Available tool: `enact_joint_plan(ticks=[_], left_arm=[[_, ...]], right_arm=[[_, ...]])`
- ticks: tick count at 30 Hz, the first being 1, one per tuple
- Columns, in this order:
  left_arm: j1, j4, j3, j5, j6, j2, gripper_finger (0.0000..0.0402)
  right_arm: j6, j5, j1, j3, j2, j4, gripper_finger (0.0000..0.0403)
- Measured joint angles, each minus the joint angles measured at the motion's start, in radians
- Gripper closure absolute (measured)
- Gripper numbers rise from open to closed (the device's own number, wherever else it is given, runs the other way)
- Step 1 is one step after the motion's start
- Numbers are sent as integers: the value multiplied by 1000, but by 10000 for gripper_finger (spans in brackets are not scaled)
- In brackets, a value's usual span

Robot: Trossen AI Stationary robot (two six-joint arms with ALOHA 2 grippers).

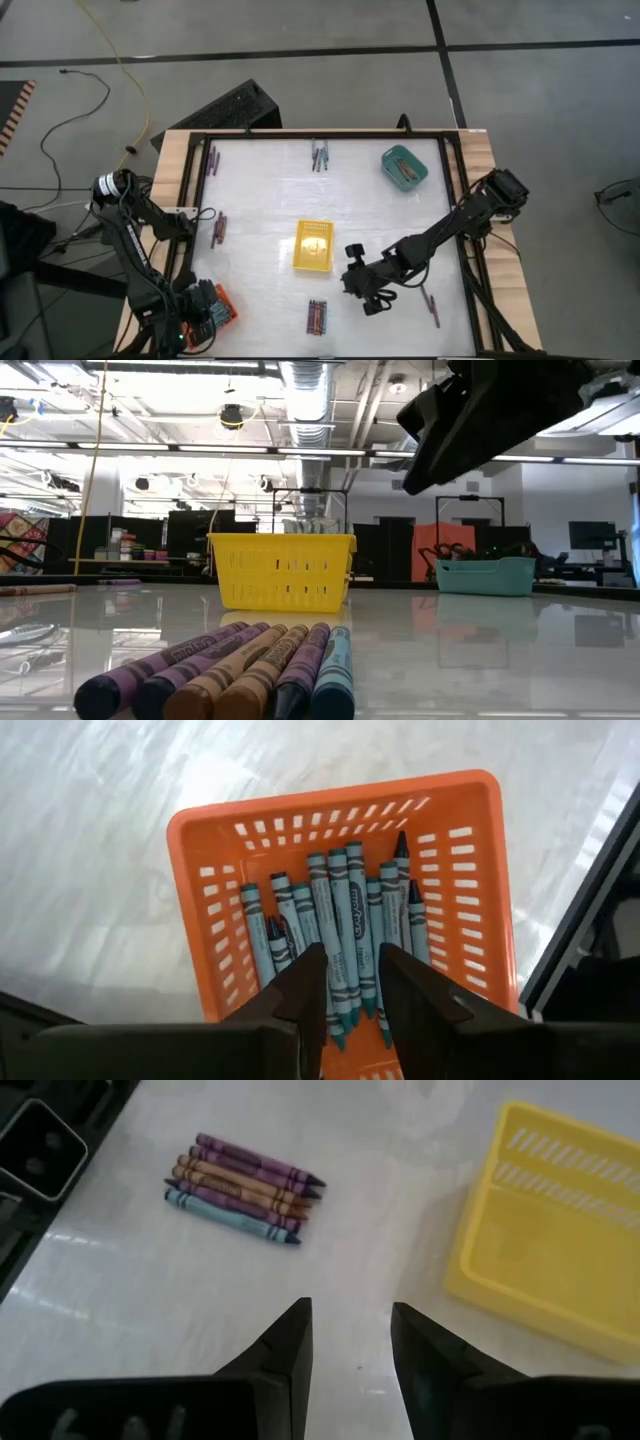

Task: Sort crayons
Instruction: Put the dark blue crayon into the orange basket

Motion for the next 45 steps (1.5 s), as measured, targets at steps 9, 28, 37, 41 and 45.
enact_joint_plan(ticks=[9, 28, 37, 41, 45], left_arm=[[0, 0, 0, -1, 59, 0, 319], [0, 0, 0, -4, 60, 0, 319], [0, 0, 1, -4, 60, 0, 319], [0, 0, 1, -3, 60, 0, 319], [0, 0, 1, -3, 60, 0, 319]], right_arm=[[-68, -96, 7, 0, 0, 142, 271], [-194, -162, 37, 24, 154, 208, 271], [-341, -171, 46, 214, 296, 74, 271], [-396, -183, 47, 298, 352, -19, 271], [-446, -190, 57, 366, 404, -100, 271]])
